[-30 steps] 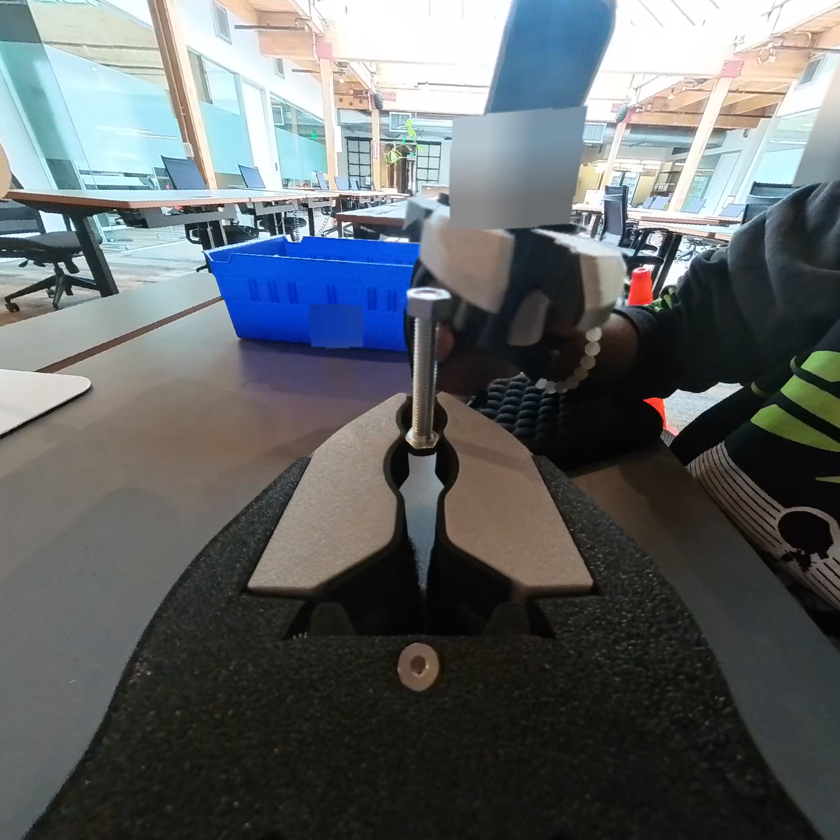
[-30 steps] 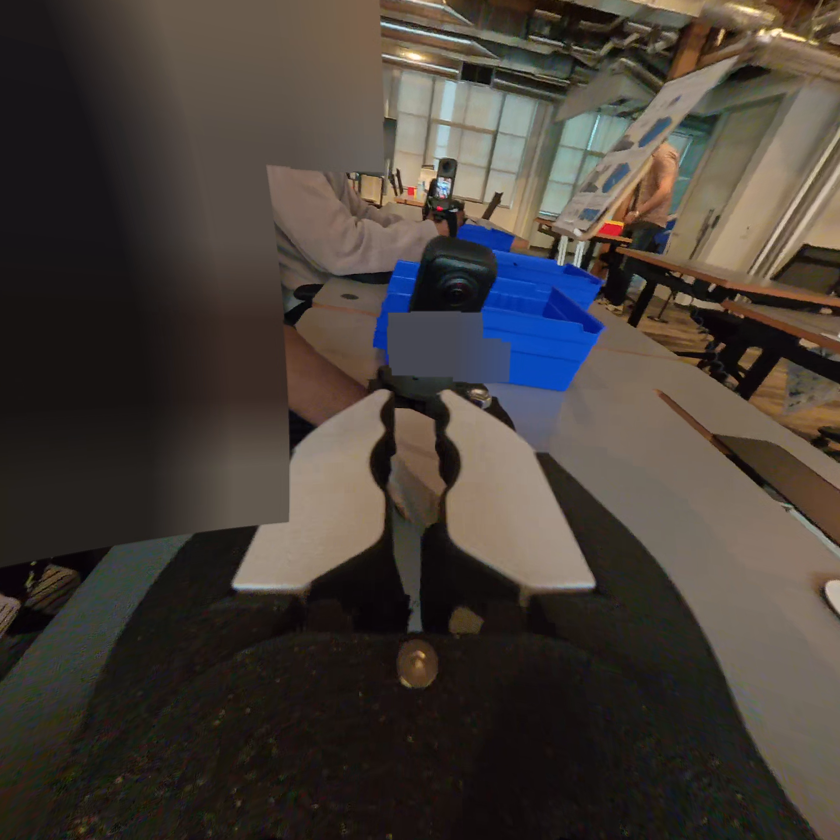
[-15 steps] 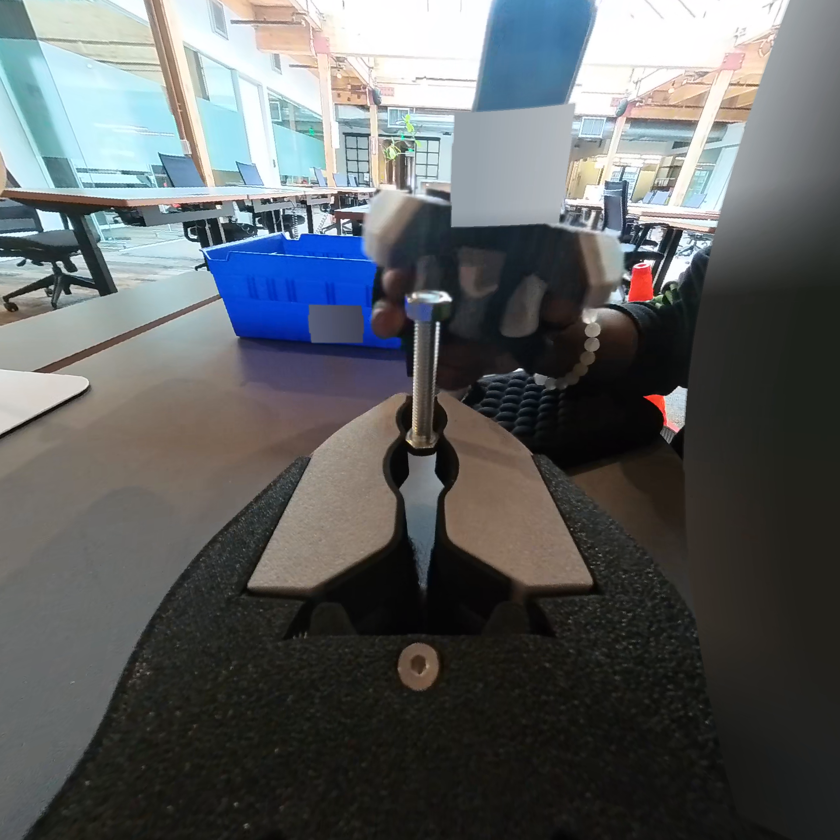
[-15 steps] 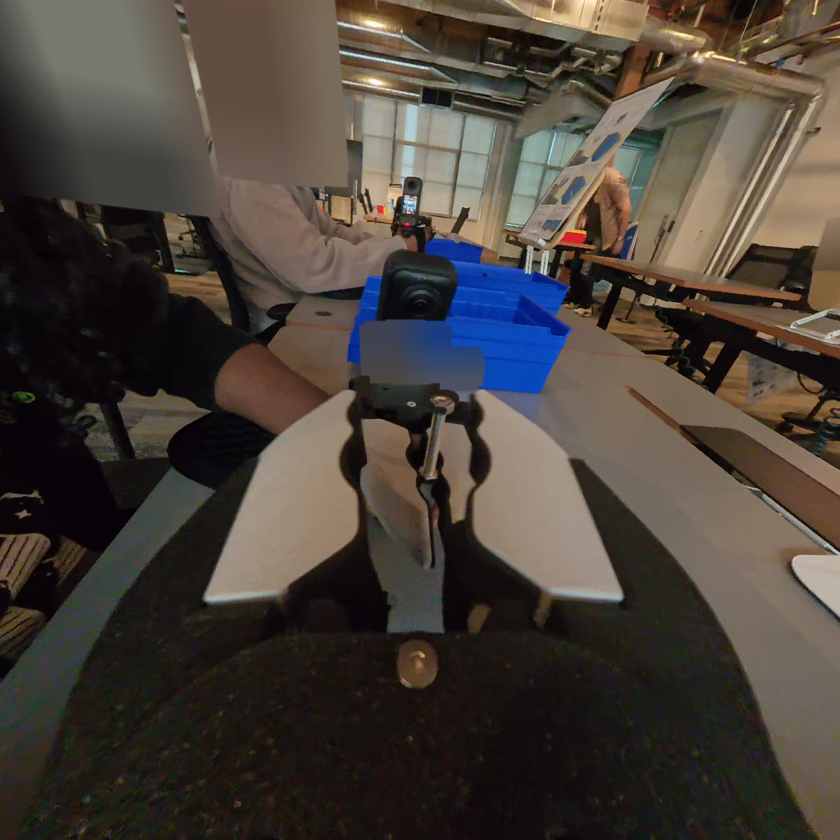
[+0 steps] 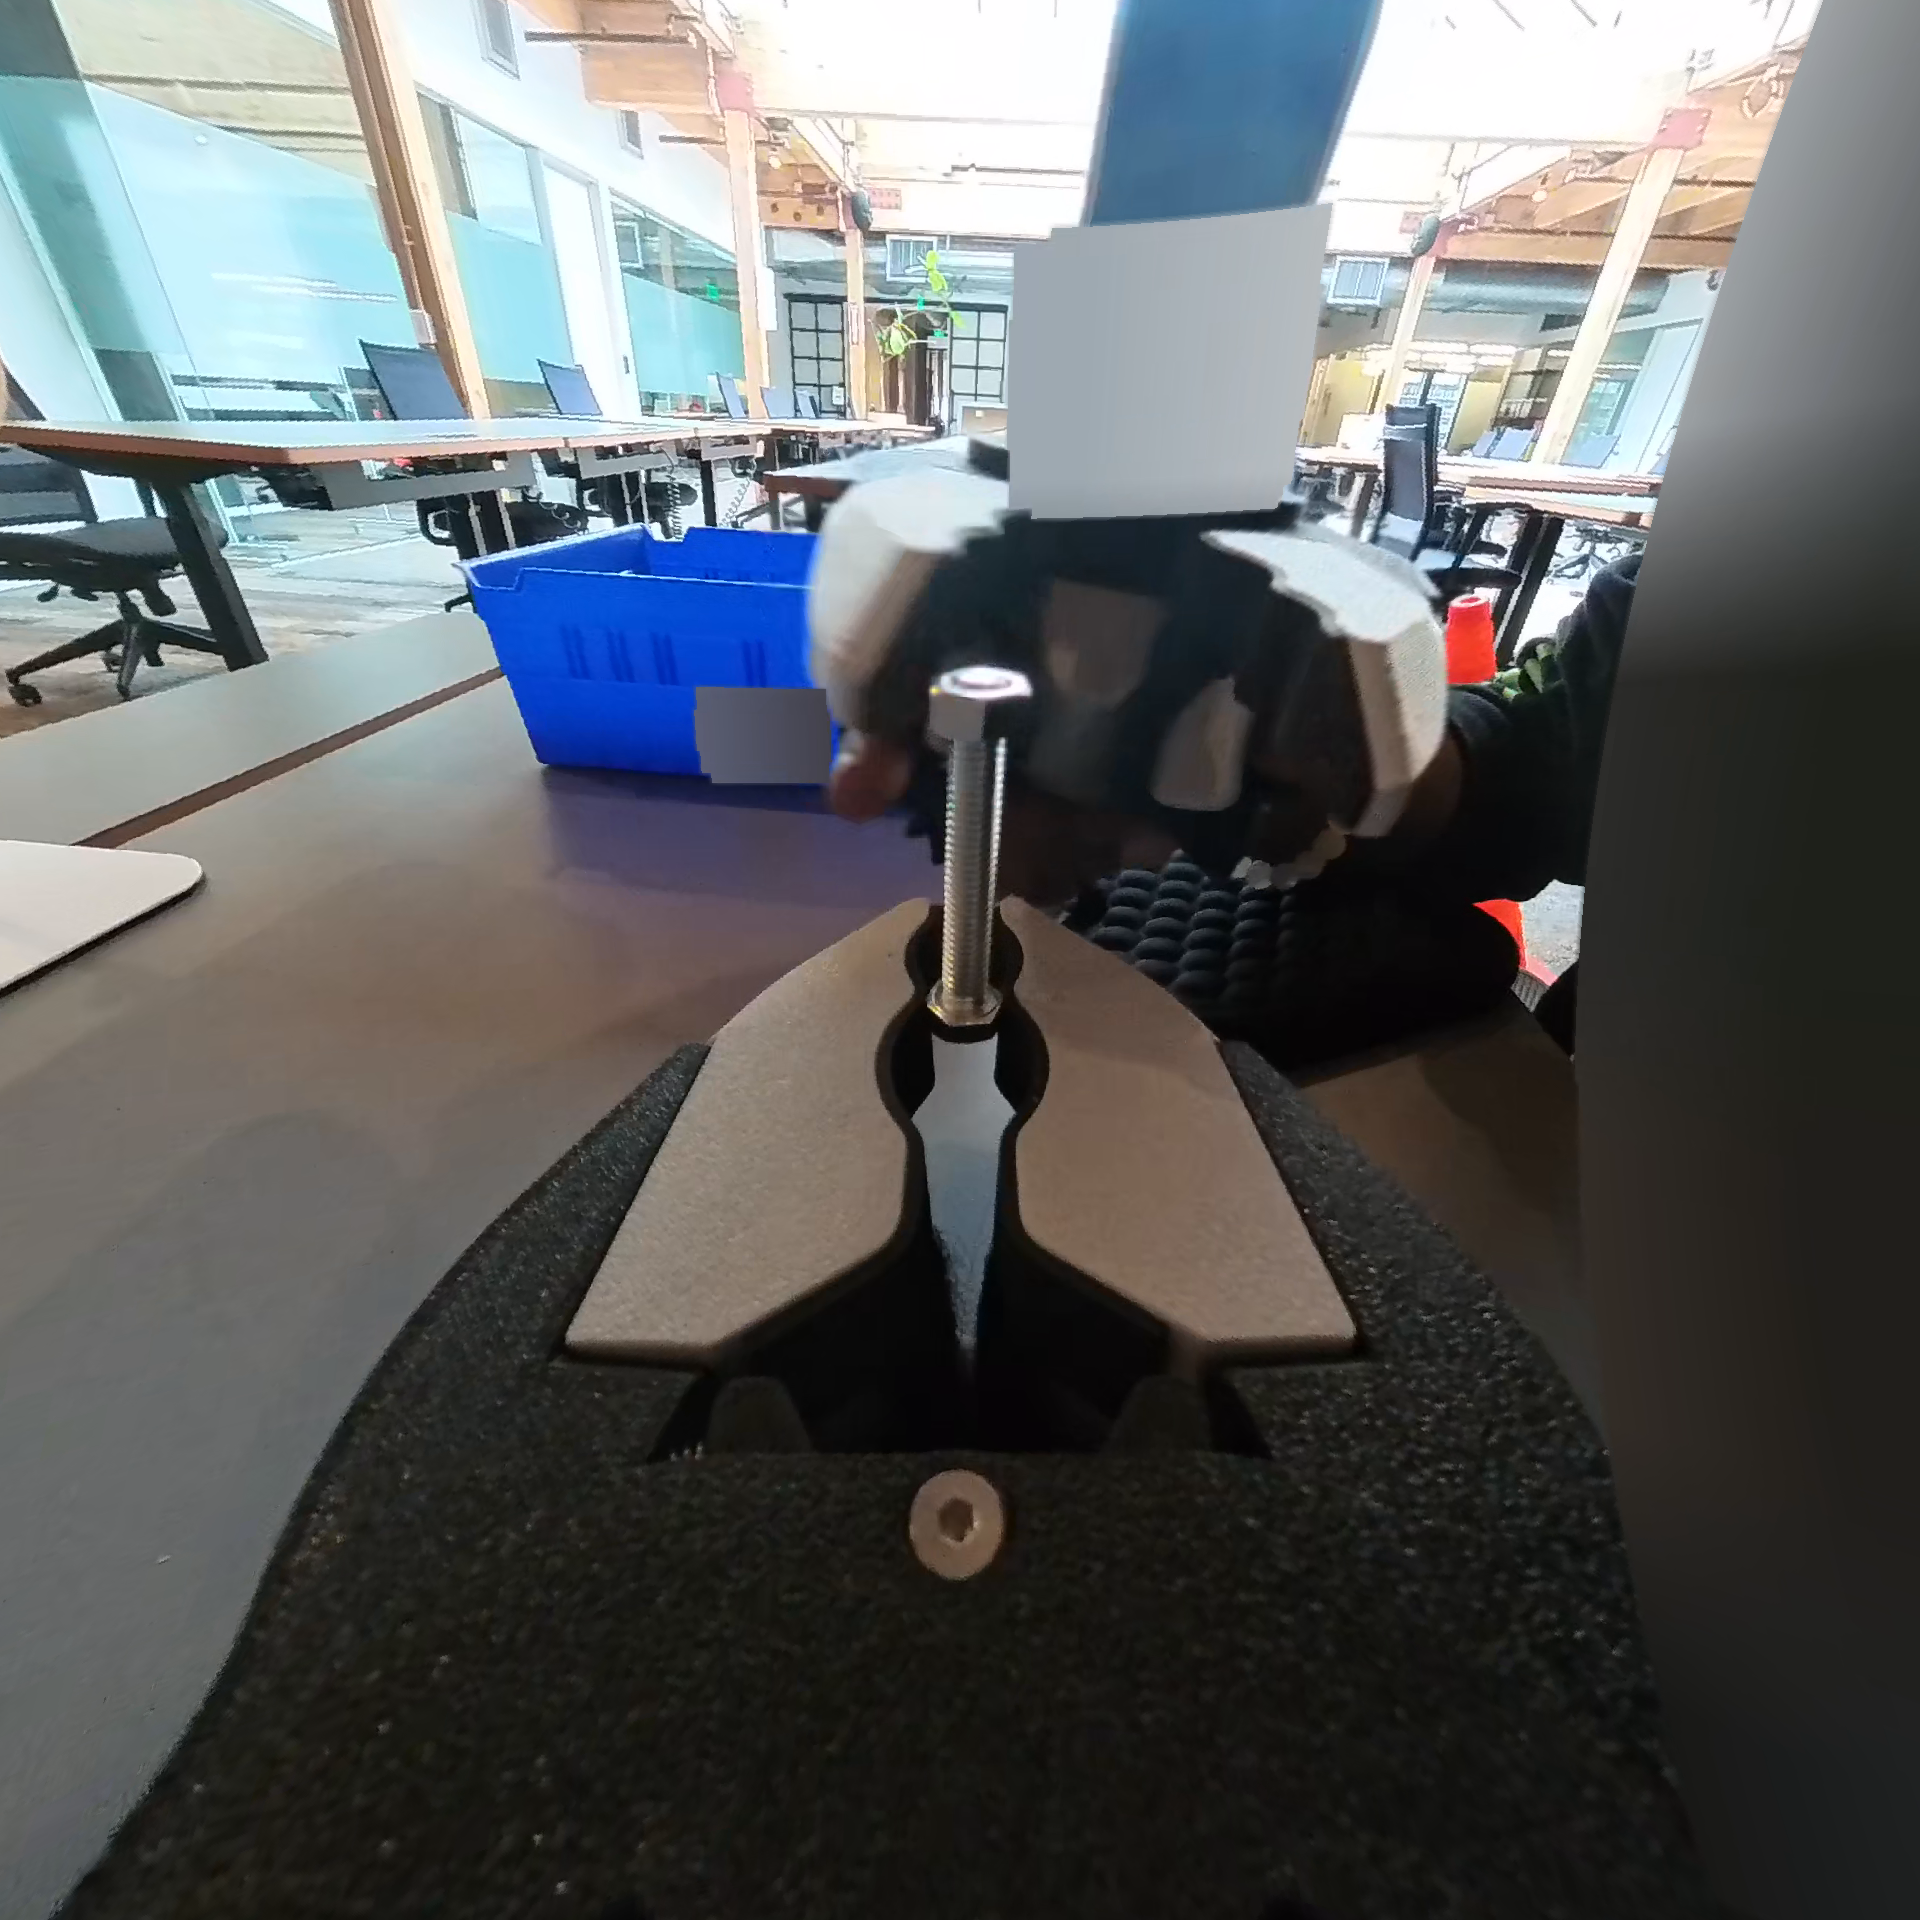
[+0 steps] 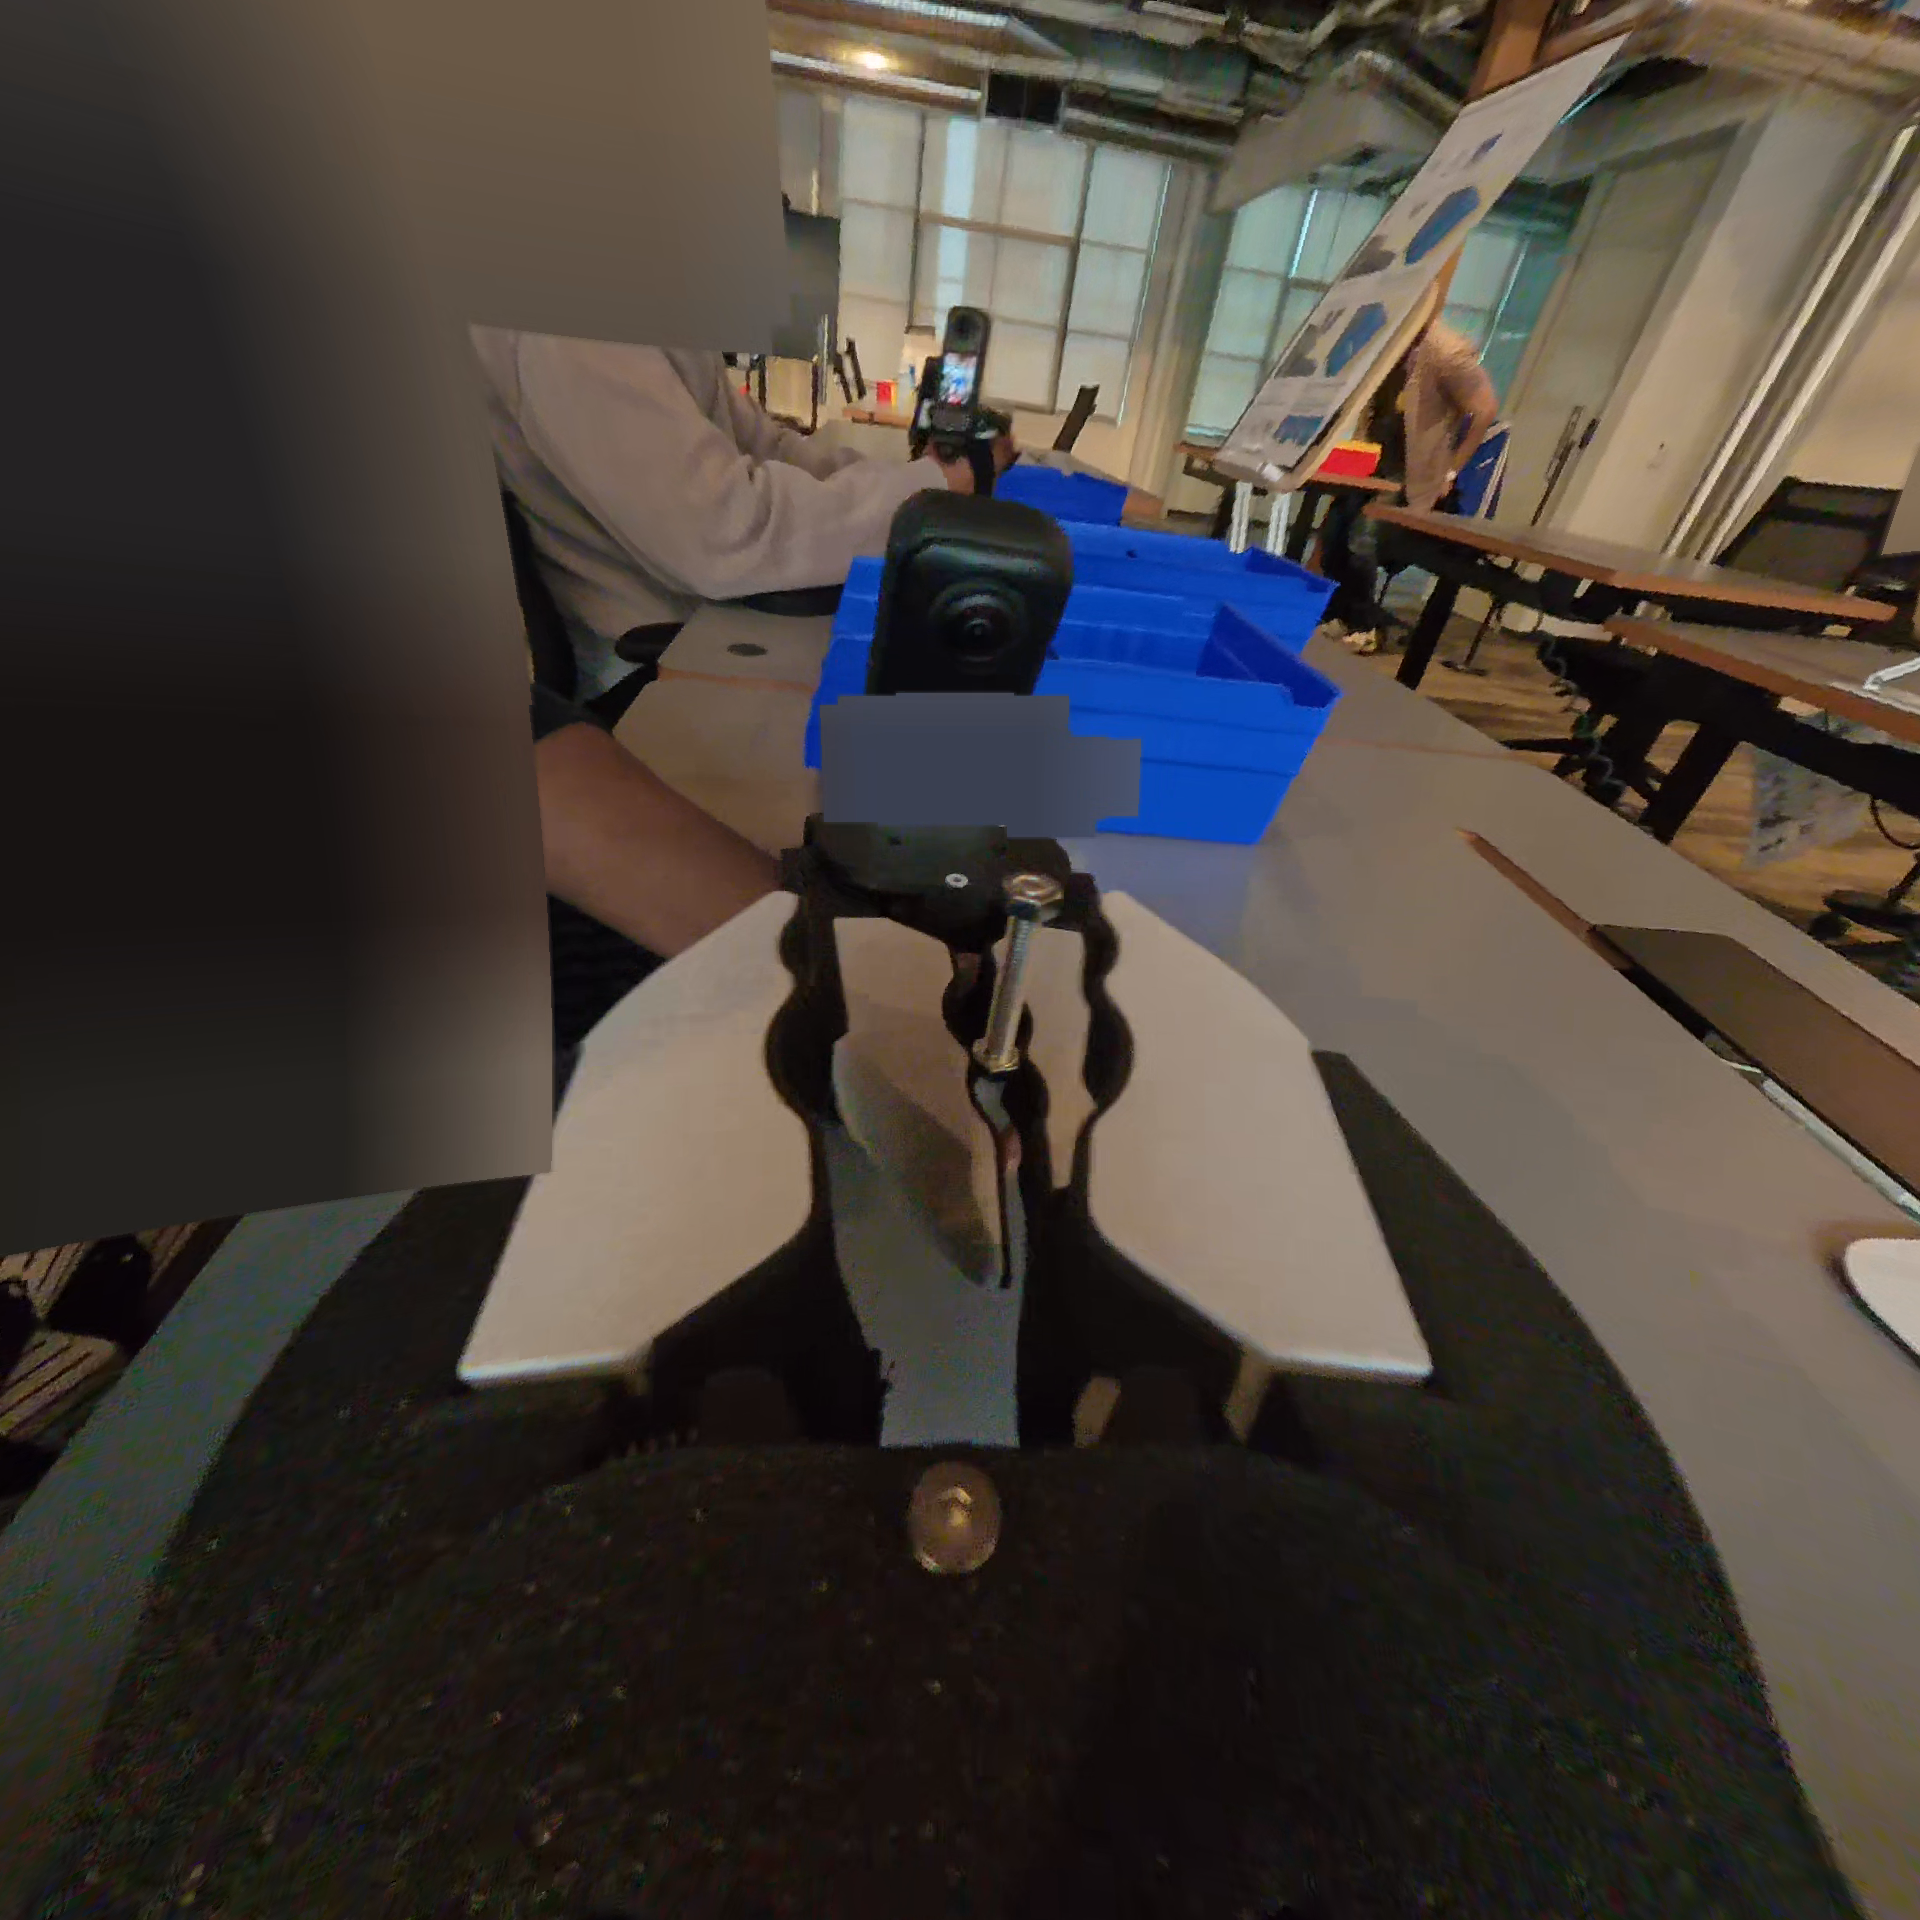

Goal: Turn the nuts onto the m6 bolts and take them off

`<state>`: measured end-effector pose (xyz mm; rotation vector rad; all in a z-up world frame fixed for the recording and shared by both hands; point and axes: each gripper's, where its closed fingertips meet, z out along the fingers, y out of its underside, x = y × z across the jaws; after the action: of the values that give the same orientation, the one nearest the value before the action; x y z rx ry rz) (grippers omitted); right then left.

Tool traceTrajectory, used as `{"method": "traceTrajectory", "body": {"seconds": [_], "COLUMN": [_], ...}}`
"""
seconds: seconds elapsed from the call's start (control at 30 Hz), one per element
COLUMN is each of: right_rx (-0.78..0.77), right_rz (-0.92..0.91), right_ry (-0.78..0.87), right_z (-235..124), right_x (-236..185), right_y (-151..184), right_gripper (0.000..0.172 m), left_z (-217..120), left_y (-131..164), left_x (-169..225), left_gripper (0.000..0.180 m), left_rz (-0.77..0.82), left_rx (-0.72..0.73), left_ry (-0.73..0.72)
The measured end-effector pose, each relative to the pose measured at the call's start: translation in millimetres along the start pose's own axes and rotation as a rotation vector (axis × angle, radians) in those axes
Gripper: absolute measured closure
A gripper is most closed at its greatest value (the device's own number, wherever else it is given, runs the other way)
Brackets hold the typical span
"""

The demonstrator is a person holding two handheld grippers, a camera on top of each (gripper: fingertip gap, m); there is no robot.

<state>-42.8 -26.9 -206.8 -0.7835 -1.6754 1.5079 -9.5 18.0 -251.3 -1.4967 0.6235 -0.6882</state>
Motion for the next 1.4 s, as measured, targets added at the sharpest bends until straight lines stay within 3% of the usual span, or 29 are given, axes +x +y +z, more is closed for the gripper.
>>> {"method": "traceTrajectory", "body": {"seconds": [0.1, 0.2, 0.27, 0.3, 0.37, 0.43, 0.47, 0.53, 0.63, 0.67, 0.7, 0.8, 0.9, 0.97, 1.03, 1.07, 1.13, 1.2, 1.27, 1.33, 1.4], "right_rx": [0.018, 0.044, 0.037, 0.020, -0.002, 0.004, 0.025, 0.053, 0.040, 0.026, 0.015, 0.024, 0.048, 0.053, 0.023, 0.008, 0.002, 0.037, 0.051, 0.043, 0.017], "right_rz": [-0.034, -0.001, 0.011, 0.014, -0.003, -0.038, -0.037, -0.006, 0.020, 0.019, 0.010, -0.032, -0.005, 0.006, 0.008, 0.003, -0.018, 0.001, 0.020, 0.015, 0.004], "right_ry": [-0.020, 0.003, 0.032, 0.023, -0.004, -0.007, -0.008, 0.009, 0.032, 0.021, 0.011, -0.006, 0.017, 0.038, 0.019, 0.013, 0.002, 0.006, 0.032, 0.046, 0.018], "right_z": [-6, -8, -4, -2, 0, -4, -6, -9, -4, -2, -1, -6, -9, -6, -2, -1, -4, -7, -7, -3, 1], "right_x": [-5, 1, 7, 5, -1, -3, -3, 1, 7, 5, 2, -3, 3, 7, 4, 2, -1, 1, 7, 9, 3], "right_y": [-4, -7, -4, -1, 1, -1, -5, -9, -4, -2, -1, -5, -8, -7, -2, -1, -1, -6, -7, -5, -1], "right_gripper": [0.161, 0.155, 0.124, 0.119, 0.127, 0.156, 0.162, 0.161, 0.124, 0.121, 0.123, 0.163, 0.158, 0.132, 0.125, 0.128, 0.159, 0.164, 0.152, 0.122, 0.121], "left_z": [0, 0, 0, 0, 0, 0, 0, 0, 0, 0, 0, -1, 0, 0, 0, 0, 0, 0, 0, 0, 0], "left_y": [-1, 0, 0, 0, 0, 0, 0, 0, 0, 0, 0, 0, 0, 0, 0, 0, 0, 0, 0, 0, 0], "left_x": [-1, -1, -1, 0, 0, 0, 0, -1, 0, 0, 0, -1, 0, 0, 0, 0, -1, -1, 0, 0, 0], "left_gripper": [0.174, 0.174, 0.174, 0.174, 0.174, 0.174, 0.174, 0.174, 0.174, 0.174, 0.174, 0.174, 0.174, 0.174, 0.174, 0.174, 0.174, 0.174, 0.174, 0.174, 0.174], "left_rz": [-0.006, -0.004, -0.004, -0.005, -0.005, -0.003, -0.006, -0.008, -0.004, -0.006, -0.009, -0.011, -0.007, -0.009, -0.008, -0.008, -0.010, -0.012, -0.007, -0.006, -0.007], "left_rx": [0.005, 0.003, 0.002, 0.003, 0.003, 0.001, 0.002, 0.003, -0.002, -0.001, 0.001, 0.003, 0.001, 0.001, 0.000, 0.000, 0.001, 0.001, -0.001, -0.003, -0.003], "left_ry": [-0.007, -0.003, -0.002, -0.001, 0.003, 0.002, 0.001, 0.001, 0.004, 0.003, 0.003, 0.001, 0.003, 0.003, 0.003, 0.004, 0.000, 0.001, 0.003, 0.004, 0.004]}}
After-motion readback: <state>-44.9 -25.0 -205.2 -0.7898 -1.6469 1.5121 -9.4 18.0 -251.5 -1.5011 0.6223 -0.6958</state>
